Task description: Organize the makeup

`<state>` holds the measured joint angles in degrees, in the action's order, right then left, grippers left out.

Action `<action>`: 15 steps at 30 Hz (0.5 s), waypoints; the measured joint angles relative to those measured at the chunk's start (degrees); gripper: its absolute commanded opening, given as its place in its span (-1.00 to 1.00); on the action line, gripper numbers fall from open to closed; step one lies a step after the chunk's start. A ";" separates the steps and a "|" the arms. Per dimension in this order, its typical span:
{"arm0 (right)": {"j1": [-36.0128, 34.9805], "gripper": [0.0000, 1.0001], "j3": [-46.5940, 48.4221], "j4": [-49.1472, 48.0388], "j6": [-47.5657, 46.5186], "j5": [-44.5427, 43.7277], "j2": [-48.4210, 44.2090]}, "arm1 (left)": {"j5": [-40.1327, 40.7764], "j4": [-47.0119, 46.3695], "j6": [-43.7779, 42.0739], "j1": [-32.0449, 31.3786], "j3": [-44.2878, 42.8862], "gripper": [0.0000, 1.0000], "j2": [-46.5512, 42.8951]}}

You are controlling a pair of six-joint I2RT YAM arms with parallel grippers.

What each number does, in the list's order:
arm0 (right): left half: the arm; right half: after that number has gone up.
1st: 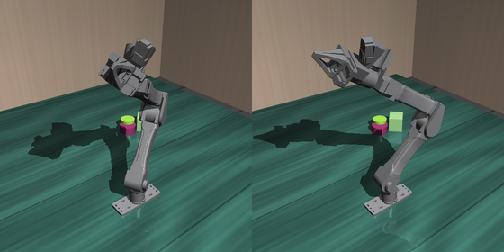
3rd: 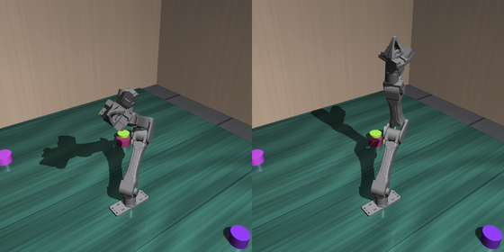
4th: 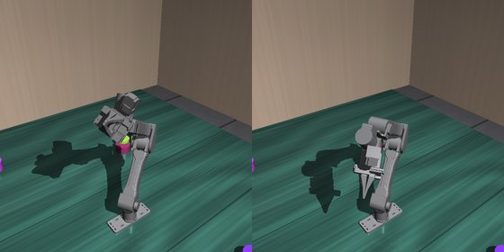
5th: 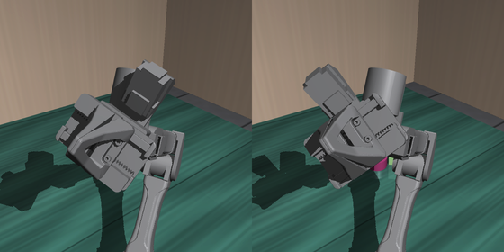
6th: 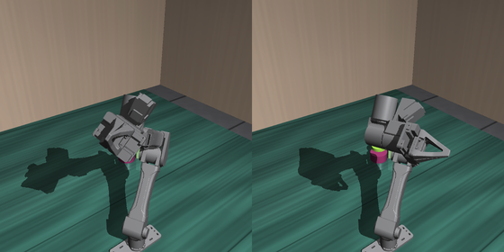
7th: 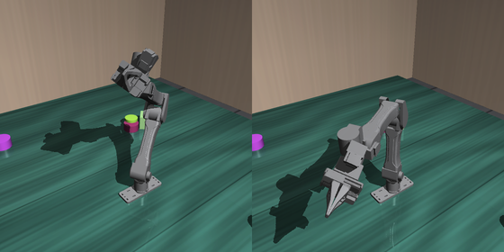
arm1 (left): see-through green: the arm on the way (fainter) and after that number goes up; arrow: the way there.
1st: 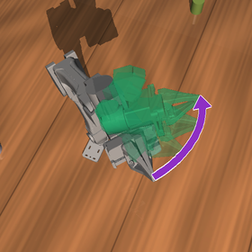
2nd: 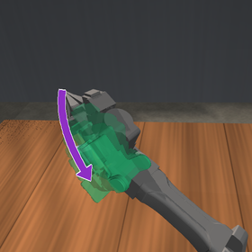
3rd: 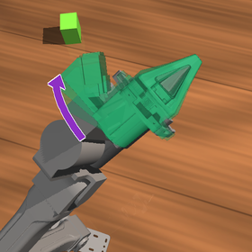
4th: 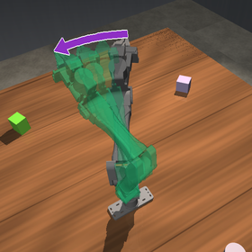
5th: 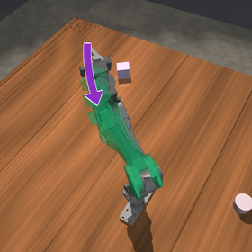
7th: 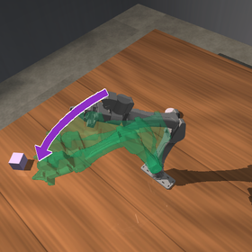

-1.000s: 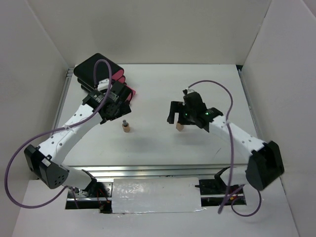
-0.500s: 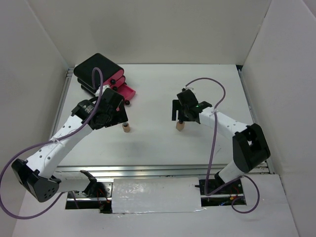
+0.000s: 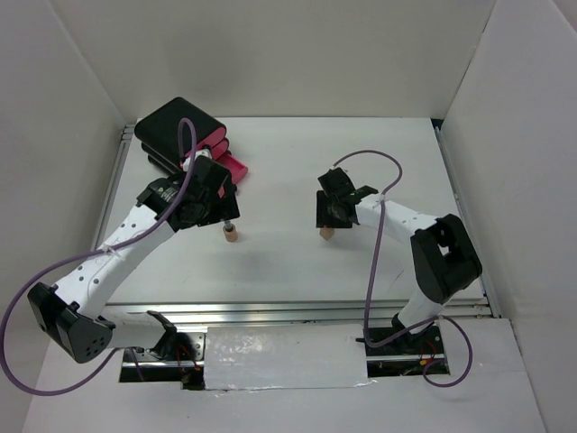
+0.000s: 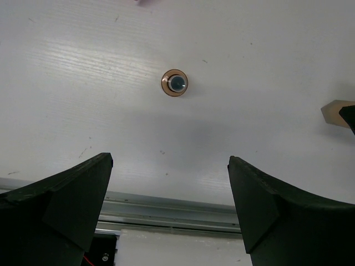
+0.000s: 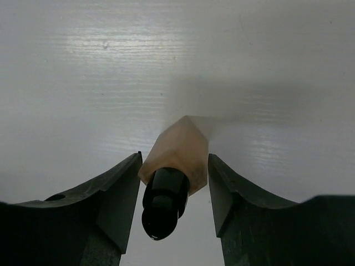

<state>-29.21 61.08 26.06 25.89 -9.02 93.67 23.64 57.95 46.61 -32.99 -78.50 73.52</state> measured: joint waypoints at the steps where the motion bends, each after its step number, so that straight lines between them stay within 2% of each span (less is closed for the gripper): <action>1: 0.00 0.22 0.00 0.31 0.11 -0.13 0.35 | -0.13 -0.17 -0.09 0.11 0.00 0.99 0.24; 5: 0.00 0.15 0.00 1.33 0.66 -0.81 0.76 | -0.90 -1.07 -0.35 0.33 0.13 0.99 0.87; 6: 0.00 -0.03 0.00 1.44 0.70 -0.81 0.76 | -1.09 -1.29 -0.42 0.37 0.13 0.99 0.90; 8: -0.04 -0.27 -0.02 1.46 0.81 -0.83 0.74 | -1.46 -1.81 -0.87 0.52 0.17 0.99 0.98; 15: -0.04 -0.51 -0.74 0.46 0.02 4.79 -0.22 | -3.85 -4.26 -3.98 0.81 1.79 0.99 2.14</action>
<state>-29.26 60.34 26.52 25.91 -4.23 93.45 19.79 53.69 42.63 -32.18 -76.71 75.66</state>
